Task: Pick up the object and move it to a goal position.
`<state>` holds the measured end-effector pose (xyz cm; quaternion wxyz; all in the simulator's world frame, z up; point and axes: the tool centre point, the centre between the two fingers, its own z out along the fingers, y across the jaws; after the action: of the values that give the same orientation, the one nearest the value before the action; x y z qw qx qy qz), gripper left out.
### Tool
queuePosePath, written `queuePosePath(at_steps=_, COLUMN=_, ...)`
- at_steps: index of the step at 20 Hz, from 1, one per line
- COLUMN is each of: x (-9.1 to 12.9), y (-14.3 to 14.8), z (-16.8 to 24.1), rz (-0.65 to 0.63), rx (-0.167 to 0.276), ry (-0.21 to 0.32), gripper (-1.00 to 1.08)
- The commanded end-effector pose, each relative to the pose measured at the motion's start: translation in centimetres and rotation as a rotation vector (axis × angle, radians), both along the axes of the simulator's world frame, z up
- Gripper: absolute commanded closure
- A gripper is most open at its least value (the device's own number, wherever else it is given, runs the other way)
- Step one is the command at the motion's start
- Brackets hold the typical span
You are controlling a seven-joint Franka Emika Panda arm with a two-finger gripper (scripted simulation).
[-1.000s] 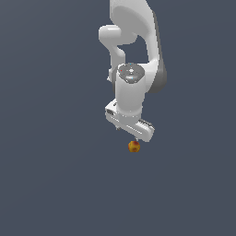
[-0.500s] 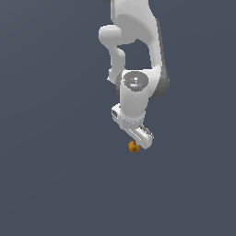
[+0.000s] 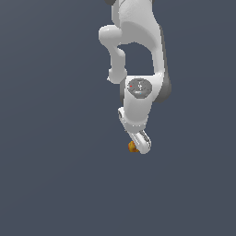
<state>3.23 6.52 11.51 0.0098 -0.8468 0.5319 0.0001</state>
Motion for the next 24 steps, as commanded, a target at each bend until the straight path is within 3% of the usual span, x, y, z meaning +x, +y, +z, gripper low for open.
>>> queuePosePath(at_steps=1, x=0.0, y=0.3, z=-0.5, rz=-0.064, rx=-0.002, ry=0.003, gripper=-0.92)
queuePosePath(at_steps=13, x=0.1, y=1.4, z=-2.5, rz=-0.314, rx=-0.011, ry=0.012, gripper=-0.92)
queuePosePath(at_steps=24, x=0.1, y=1.8, z=-3.1, rz=-0.389, rx=-0.015, ry=0.013, gripper=-0.92)
